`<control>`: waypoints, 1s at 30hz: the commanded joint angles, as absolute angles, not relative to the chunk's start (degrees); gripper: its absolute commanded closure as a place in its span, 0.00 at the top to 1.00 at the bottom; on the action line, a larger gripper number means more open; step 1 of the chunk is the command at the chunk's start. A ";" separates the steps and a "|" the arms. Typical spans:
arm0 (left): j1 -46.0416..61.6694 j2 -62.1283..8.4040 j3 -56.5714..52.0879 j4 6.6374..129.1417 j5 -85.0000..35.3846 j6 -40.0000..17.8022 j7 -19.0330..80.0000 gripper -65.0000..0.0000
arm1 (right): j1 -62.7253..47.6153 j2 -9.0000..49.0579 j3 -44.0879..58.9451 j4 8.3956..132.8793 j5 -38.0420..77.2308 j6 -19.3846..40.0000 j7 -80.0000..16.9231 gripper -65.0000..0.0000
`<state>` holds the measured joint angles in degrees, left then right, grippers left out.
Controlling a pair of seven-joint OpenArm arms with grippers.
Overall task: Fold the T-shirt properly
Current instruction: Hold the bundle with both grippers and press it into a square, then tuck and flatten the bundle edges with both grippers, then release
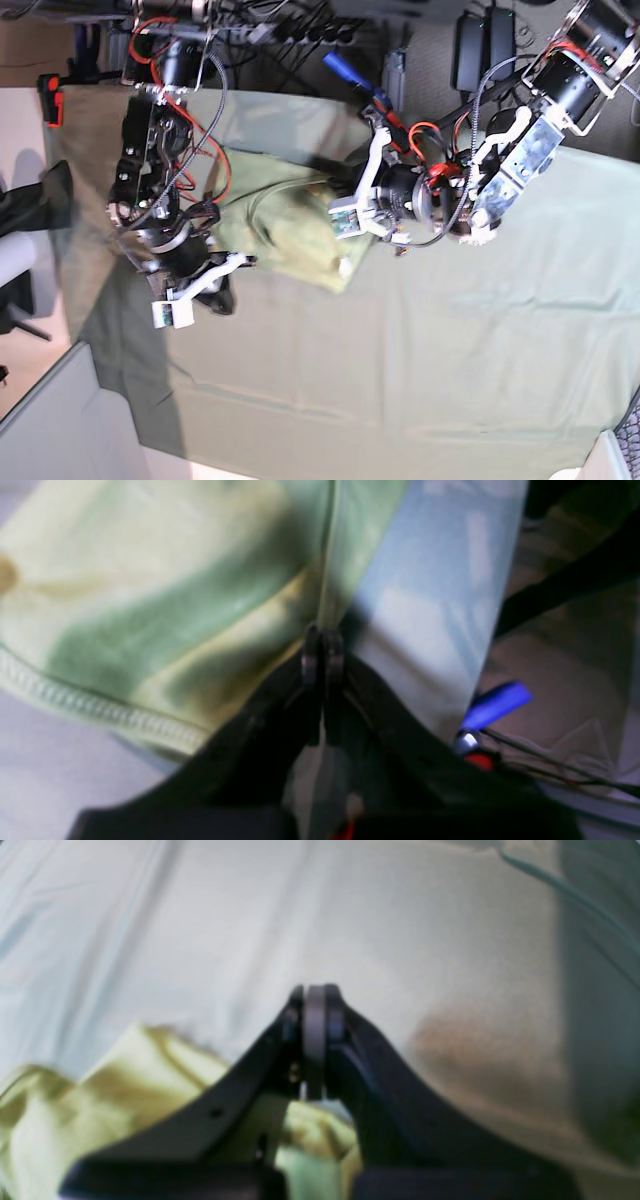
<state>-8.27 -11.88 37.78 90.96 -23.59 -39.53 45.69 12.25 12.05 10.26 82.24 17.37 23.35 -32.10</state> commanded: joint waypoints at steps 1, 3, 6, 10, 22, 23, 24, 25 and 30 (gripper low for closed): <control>-9.34 -11.57 37.56 90.94 -23.05 -40.00 43.72 0.00 | 14.41 12.56 10.48 81.56 17.82 24.88 -30.28 0.00; -9.37 -11.60 37.56 88.99 -20.56 -40.00 42.09 0.00 | 15.88 12.56 10.39 78.37 17.34 24.91 -30.17 0.00; -9.37 -11.60 37.56 84.97 -19.79 -40.00 40.45 0.00 | 16.64 12.56 10.13 75.33 17.08 24.93 -30.17 0.00; -9.85 -11.60 37.54 80.40 -16.45 -40.00 36.36 0.00 | 15.35 12.60 9.13 75.20 16.88 25.36 -30.28 0.00; -15.66 -11.62 37.54 79.48 -12.53 -40.00 35.35 0.00 | 5.30 18.06 8.75 78.00 24.84 25.58 -32.23 0.00; -16.29 -11.62 37.54 79.48 -12.56 -40.00 35.33 0.00 | 3.99 18.48 8.75 79.26 25.34 25.58 -32.25 0.00; -16.88 -11.60 37.54 79.48 -12.53 -40.00 35.33 0.00 | 2.74 18.87 8.75 80.77 25.96 25.61 -32.42 0.00; -17.37 -11.62 37.54 79.48 -12.53 -40.00 35.31 0.00 | 1.48 19.09 8.75 82.37 26.63 25.65 -32.75 0.00; -19.90 -11.60 37.52 79.13 -11.27 -40.00 34.98 0.00 | -3.55 19.16 8.75 89.71 31.38 25.76 -34.59 0.00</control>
<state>-18.26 -11.75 37.87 78.35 -10.87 -40.73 36.38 -4.19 18.39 8.58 88.77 30.55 23.81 -35.33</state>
